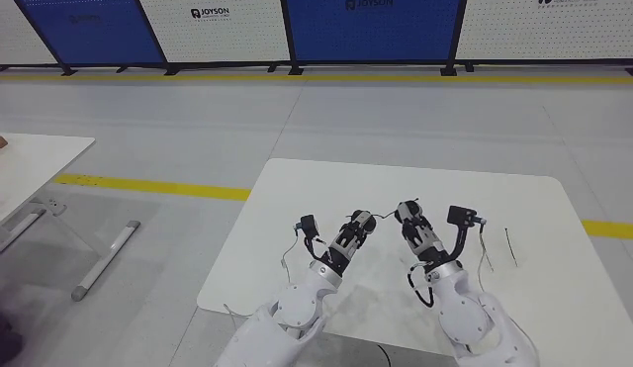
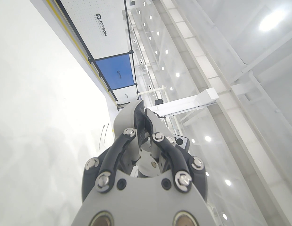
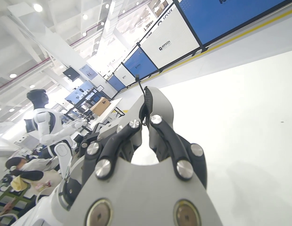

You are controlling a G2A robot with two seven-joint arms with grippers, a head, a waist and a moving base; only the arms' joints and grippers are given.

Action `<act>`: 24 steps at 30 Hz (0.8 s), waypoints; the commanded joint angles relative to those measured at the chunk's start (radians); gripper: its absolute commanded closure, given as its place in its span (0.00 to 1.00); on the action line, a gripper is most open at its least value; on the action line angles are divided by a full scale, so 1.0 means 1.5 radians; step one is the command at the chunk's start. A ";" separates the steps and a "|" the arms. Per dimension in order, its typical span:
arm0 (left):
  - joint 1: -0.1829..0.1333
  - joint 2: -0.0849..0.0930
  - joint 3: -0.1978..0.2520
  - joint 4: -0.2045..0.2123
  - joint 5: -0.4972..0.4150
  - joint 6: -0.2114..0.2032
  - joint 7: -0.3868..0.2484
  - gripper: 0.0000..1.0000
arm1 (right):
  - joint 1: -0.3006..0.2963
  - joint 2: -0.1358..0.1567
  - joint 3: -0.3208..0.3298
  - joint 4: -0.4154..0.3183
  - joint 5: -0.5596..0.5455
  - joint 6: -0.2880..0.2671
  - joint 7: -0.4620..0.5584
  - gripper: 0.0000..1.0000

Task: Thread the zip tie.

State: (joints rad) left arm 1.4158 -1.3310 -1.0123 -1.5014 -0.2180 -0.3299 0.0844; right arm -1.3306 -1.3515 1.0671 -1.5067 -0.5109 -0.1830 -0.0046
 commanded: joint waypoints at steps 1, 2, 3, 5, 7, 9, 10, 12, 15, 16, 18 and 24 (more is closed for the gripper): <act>0.000 0.000 0.000 0.000 0.000 0.000 0.000 1.00 | 0.007 -0.002 -0.003 0.016 0.022 -0.012 0.007 1.00; 0.000 0.000 0.000 0.000 0.000 0.000 0.000 1.00 | 0.010 -0.003 -0.004 0.021 0.025 -0.014 0.007 1.00; 0.000 0.000 0.000 0.000 0.000 0.000 0.000 1.00 | 0.013 -0.004 -0.005 0.026 0.027 -0.015 0.007 1.00; 0.000 0.000 0.000 0.000 0.000 0.000 0.000 1.00 | 0.017 -0.006 -0.008 0.034 0.031 -0.017 0.009 1.00; 0.000 0.000 0.000 0.000 0.000 0.000 0.000 1.00 | 0.020 -0.007 -0.010 0.040 0.042 -0.021 0.015 1.00; 0.000 0.000 0.000 0.000 0.000 0.000 0.000 1.00 | 0.021 -0.008 -0.007 0.042 0.043 -0.022 0.014 1.00; 0.000 0.000 0.000 0.000 0.000 0.000 0.000 1.00 | 0.020 -0.008 -0.004 0.040 0.038 -0.020 0.006 1.00; 0.000 0.000 0.000 0.000 0.000 0.000 0.000 1.00 | 0.011 -0.006 0.004 0.029 0.012 -0.008 -0.017 1.00; 0.000 0.000 0.000 0.000 0.000 0.000 0.000 1.00 | -0.007 -0.003 0.019 0.002 -0.018 0.012 -0.032 1.00; 0.000 0.000 0.000 0.000 0.000 0.000 0.000 1.00 | -0.011 -0.002 0.022 -0.006 -0.030 0.022 -0.028 1.00; 0.000 0.000 0.000 0.000 0.000 0.000 0.000 1.00 | -0.017 0.000 0.026 -0.023 -0.047 0.038 -0.012 1.00; 0.000 0.000 0.000 0.000 0.000 0.000 0.000 1.00 | -0.017 0.000 0.026 -0.023 -0.047 0.038 -0.012 1.00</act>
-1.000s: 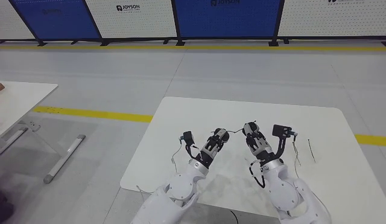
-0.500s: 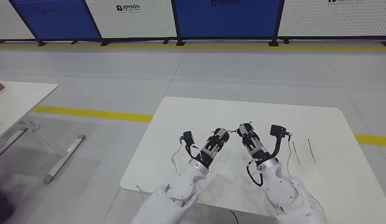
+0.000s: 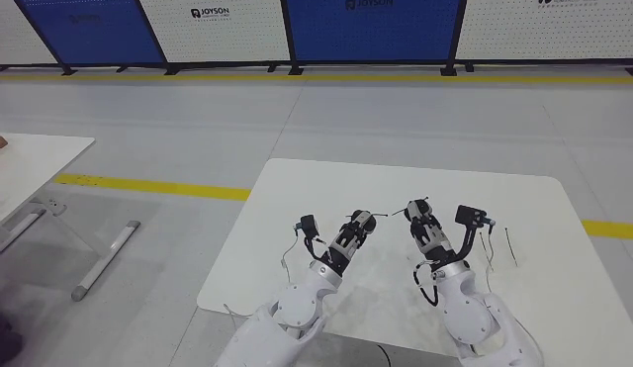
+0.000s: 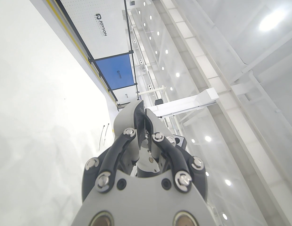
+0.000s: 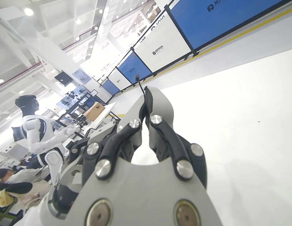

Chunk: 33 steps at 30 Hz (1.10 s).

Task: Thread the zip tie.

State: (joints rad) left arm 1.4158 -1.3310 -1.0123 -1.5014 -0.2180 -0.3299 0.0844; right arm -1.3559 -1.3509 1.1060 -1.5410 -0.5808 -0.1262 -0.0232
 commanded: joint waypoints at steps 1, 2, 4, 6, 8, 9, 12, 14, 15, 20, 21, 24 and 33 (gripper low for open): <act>0.000 0.000 0.000 0.000 0.000 0.000 0.000 1.00 | 0.000 0.000 0.000 0.000 0.000 0.000 0.000 1.00; 0.000 0.000 0.000 0.000 0.000 0.000 0.000 1.00 | 0.000 0.000 0.000 0.000 0.000 0.000 0.000 1.00; 0.000 0.000 0.000 0.000 0.000 0.000 0.000 1.00 | 0.000 0.000 0.000 0.000 0.000 0.000 0.000 1.00; 0.000 0.000 0.000 0.000 0.000 0.000 0.000 1.00 | 0.000 0.000 0.000 0.000 0.000 0.000 0.000 1.00; 0.000 0.000 0.000 0.000 0.000 0.000 0.000 1.00 | 0.000 0.000 0.000 0.000 0.000 0.000 0.000 1.00; 0.000 0.000 0.000 0.000 0.000 0.000 0.000 1.00 | 0.000 0.000 0.000 0.000 0.000 0.000 0.000 1.00; 0.000 0.000 0.000 0.000 0.000 0.000 0.000 1.00 | 0.000 0.000 0.000 0.000 0.000 0.000 0.000 1.00; 0.000 0.000 0.000 0.000 0.000 0.000 0.000 1.00 | 0.000 0.000 0.000 0.000 0.000 0.000 0.000 1.00; 0.000 0.000 0.000 0.000 0.000 0.000 0.000 1.00 | 0.000 0.000 0.000 0.000 0.000 0.000 0.000 1.00; 0.000 0.000 0.000 0.000 0.000 0.000 0.000 1.00 | 0.000 0.000 0.000 0.000 0.000 0.000 0.000 1.00; 0.000 0.000 0.000 0.000 0.000 0.000 0.000 1.00 | 0.000 0.000 0.000 0.000 0.000 0.000 0.000 1.00; 0.000 0.000 0.000 0.000 0.000 0.000 0.000 1.00 | 0.000 0.000 0.000 0.000 0.000 0.000 0.000 1.00; 0.000 0.000 0.000 0.000 0.000 0.000 0.000 1.00 | -0.017 -0.001 -0.011 -0.021 -0.093 0.010 -0.074 1.00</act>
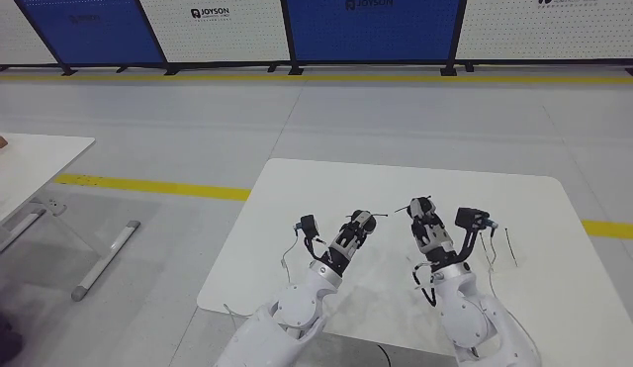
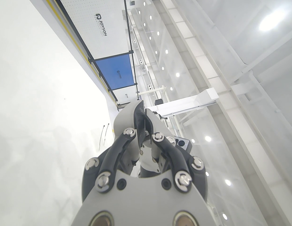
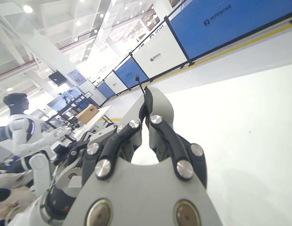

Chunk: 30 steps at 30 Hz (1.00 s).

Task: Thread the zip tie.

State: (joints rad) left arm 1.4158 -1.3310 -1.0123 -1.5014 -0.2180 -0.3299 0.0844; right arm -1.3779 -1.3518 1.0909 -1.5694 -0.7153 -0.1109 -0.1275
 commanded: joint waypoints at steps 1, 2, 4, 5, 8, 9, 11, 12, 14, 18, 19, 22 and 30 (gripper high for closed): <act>0.000 0.000 0.000 -0.001 0.000 0.003 -0.001 1.00 | -0.004 0.000 -0.001 -0.004 -0.010 0.000 -0.009 1.00; -0.001 0.002 -0.004 -0.004 0.016 0.005 -0.009 1.00 | -0.007 -0.001 -0.001 -0.005 -0.014 -0.001 -0.013 1.00; 0.001 0.006 -0.013 -0.001 0.057 -0.004 -0.018 1.00 | -0.010 -0.001 0.001 -0.005 -0.011 -0.003 -0.014 1.00; 0.003 0.009 -0.019 -0.001 0.079 -0.007 -0.030 1.00 | -0.013 -0.001 0.003 -0.003 -0.004 -0.008 -0.012 1.00; 0.013 0.017 -0.039 -0.011 0.112 -0.007 -0.069 1.00 | -0.019 -0.001 0.010 0.000 0.023 -0.030 0.000 1.00; 0.017 0.019 -0.045 -0.016 0.115 -0.007 -0.084 1.00 | -0.021 0.000 0.013 0.000 0.032 -0.035 0.005 1.00; 0.021 0.024 -0.057 -0.028 0.125 -0.007 -0.111 1.00 | -0.024 0.000 0.019 0.000 0.047 -0.044 0.013 1.00; 0.024 0.027 -0.062 -0.035 0.134 -0.007 -0.130 1.00 | -0.027 0.001 0.023 0.000 0.058 -0.051 0.020 1.00; 0.029 0.029 -0.065 -0.039 0.118 -0.007 -0.163 1.00 | -0.027 0.001 0.024 0.000 0.060 -0.052 0.022 1.00; 0.030 0.029 -0.069 -0.043 0.100 -0.007 -0.171 1.00 | -0.027 0.001 0.024 0.000 0.060 -0.052 0.022 1.00; 0.030 0.029 -0.069 -0.043 0.100 -0.007 -0.171 1.00 | -0.027 0.001 0.024 0.000 0.060 -0.052 0.022 1.00; 0.030 0.029 -0.069 -0.043 0.100 -0.007 -0.171 1.00 | -0.027 0.001 0.024 0.000 0.060 -0.052 0.022 1.00; 0.021 0.022 -0.067 -0.051 0.111 -0.007 -0.078 1.00 | -0.040 0.000 0.025 -0.018 0.048 -0.042 0.002 1.00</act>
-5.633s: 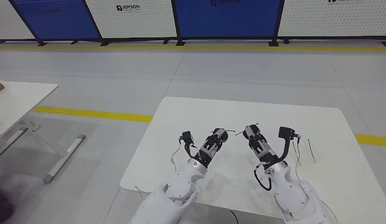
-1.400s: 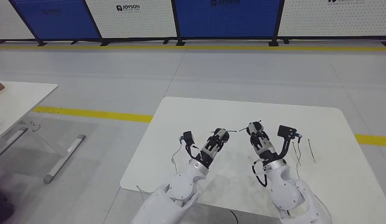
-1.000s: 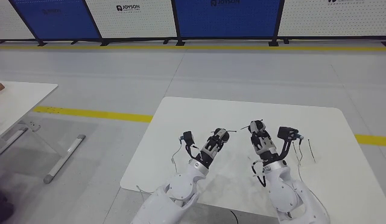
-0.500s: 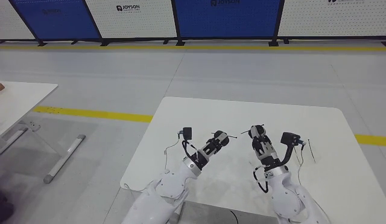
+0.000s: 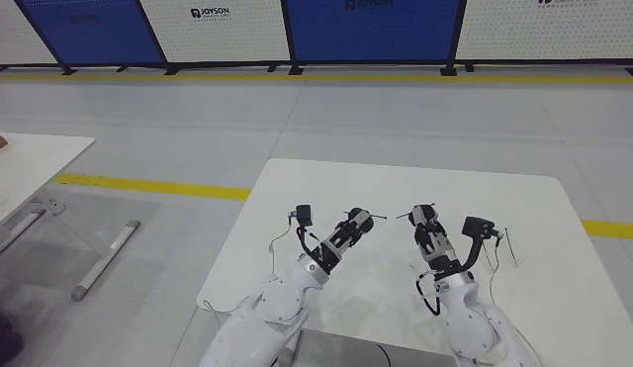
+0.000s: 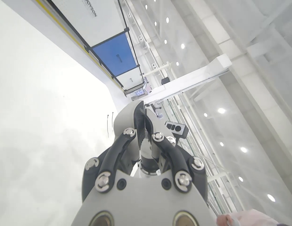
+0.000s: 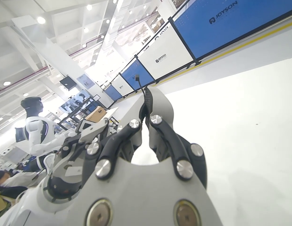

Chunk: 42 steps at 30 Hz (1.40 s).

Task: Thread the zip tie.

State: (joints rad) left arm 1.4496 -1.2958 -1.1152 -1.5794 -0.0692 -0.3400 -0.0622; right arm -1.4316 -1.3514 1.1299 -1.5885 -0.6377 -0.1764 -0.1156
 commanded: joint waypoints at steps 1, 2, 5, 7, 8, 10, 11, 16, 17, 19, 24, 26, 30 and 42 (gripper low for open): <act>-0.002 -0.001 0.001 0.001 0.012 0.000 0.020 1.00 | -0.009 -0.001 -0.004 -0.009 -0.008 0.002 -0.009 1.00; -0.002 -0.001 0.001 0.001 0.012 0.000 0.020 1.00 | -0.013 -0.001 -0.006 -0.015 -0.016 0.001 -0.022 1.00; -0.002 -0.001 0.001 0.001 0.012 0.000 0.020 1.00 | -0.014 -0.001 -0.006 -0.016 -0.018 0.001 -0.026 1.00; -0.002 -0.001 0.001 0.001 0.012 0.000 0.020 1.00 | -0.014 -0.001 -0.006 -0.016 -0.018 0.001 -0.026 1.00; -0.002 -0.001 0.001 0.001 0.012 0.000 0.020 1.00 | -0.014 -0.001 -0.006 -0.016 -0.018 0.001 -0.026 1.00; -0.002 -0.001 0.001 0.001 0.012 0.000 0.020 1.00 | -0.014 -0.001 -0.006 -0.016 -0.018 0.001 -0.026 1.00; -0.002 -0.001 0.001 0.001 0.012 0.000 0.020 1.00 | -0.014 -0.001 -0.006 -0.016 -0.018 0.001 -0.026 1.00; -0.002 -0.001 0.001 0.001 0.012 0.000 0.020 1.00 | 0.004 -0.006 -0.019 -0.022 -0.011 -0.001 -0.028 1.00; -0.002 -0.001 0.001 0.001 0.012 0.000 0.020 1.00 | 0.008 -0.008 -0.023 -0.019 -0.013 0.001 -0.035 1.00; -0.002 -0.001 0.001 0.001 0.012 0.000 0.020 1.00 | 0.020 -0.012 -0.035 -0.006 -0.028 0.013 -0.046 1.00; -0.002 -0.001 0.001 0.001 0.012 0.000 0.020 1.00 | 0.030 -0.015 -0.047 0.007 -0.042 0.028 -0.048 1.00; -0.002 -0.001 0.001 0.001 0.012 0.000 0.020 1.00 | 0.030 -0.015 -0.047 0.007 -0.042 0.028 -0.048 1.00; -0.002 -0.001 0.001 0.001 0.012 0.000 0.020 1.00 | 0.027 -0.015 -0.046 0.005 -0.040 0.028 -0.053 1.00; -0.002 -0.001 0.001 0.001 0.012 0.000 0.020 1.00 | 0.022 -0.027 -0.069 0.023 -0.063 0.019 -0.133 1.00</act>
State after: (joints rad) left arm 1.4468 -1.2974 -1.1131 -1.5778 -0.0510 -0.3400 -0.0329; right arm -1.4009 -1.3903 1.0275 -1.5573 -0.7297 -0.1505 -0.3155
